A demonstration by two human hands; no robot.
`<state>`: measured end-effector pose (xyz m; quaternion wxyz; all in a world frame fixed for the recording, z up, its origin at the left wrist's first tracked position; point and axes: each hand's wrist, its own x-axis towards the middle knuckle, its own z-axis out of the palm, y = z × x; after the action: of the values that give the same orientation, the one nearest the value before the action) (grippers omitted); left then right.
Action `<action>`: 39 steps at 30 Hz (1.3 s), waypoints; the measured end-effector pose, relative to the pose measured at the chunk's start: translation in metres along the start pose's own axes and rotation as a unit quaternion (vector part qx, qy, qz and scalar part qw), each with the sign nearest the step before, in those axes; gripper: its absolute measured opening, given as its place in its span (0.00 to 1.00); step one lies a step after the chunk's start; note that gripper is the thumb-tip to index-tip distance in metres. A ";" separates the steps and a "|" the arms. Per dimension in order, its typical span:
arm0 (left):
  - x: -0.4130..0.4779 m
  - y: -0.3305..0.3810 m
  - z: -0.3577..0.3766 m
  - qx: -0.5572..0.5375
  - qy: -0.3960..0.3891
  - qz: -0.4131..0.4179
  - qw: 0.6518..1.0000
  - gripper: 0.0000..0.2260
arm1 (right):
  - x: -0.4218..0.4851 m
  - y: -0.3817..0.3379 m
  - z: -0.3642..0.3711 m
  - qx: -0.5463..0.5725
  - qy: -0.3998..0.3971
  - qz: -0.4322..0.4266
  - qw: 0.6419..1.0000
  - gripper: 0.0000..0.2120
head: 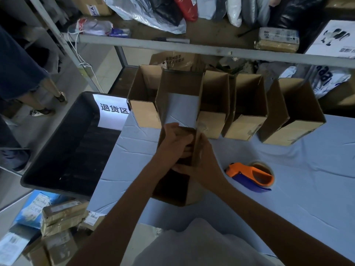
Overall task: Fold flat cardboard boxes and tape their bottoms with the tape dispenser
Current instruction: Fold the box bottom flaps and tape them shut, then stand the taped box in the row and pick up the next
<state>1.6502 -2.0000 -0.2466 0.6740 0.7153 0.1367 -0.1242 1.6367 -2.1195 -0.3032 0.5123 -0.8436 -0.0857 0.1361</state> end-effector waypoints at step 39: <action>0.161 0.023 -0.060 0.420 0.129 0.249 0.863 0.20 | 0.171 -0.049 -0.041 -0.207 0.151 0.052 0.965 0.26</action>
<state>1.8085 -1.9368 -0.2796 0.2946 0.9505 -0.0257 0.0953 1.8113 -2.0829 -0.2664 0.3259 -0.9453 0.0105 0.0134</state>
